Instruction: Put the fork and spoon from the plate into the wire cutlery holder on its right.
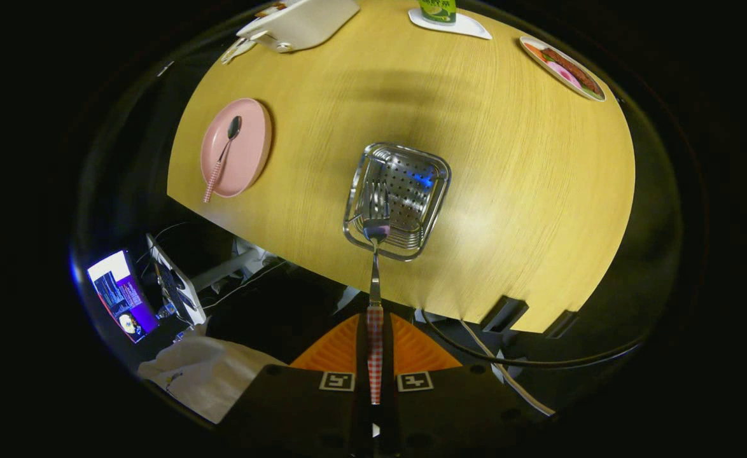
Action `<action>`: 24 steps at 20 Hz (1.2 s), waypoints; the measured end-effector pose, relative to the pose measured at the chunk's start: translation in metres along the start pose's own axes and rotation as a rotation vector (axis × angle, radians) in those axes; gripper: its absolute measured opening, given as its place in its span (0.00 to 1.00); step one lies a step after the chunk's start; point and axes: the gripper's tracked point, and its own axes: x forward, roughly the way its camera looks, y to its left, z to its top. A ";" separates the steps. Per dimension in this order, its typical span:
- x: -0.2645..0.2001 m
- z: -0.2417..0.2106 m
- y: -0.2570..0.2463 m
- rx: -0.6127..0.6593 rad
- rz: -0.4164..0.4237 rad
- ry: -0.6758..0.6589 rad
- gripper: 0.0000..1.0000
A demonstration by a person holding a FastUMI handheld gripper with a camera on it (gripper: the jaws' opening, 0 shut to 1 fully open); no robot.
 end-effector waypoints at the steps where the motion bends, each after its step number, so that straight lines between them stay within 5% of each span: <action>1: 0.003 0.000 0.001 0.020 0.004 0.021 0.09; 18: 0.007 0.045 -0.013 -0.025 -0.044 0.067 0.17; 23: -0.004 0.065 -0.012 -0.021 -0.019 -0.078 1.00; 24: -0.009 0.069 -0.011 -0.025 -0.013 -0.117 1.00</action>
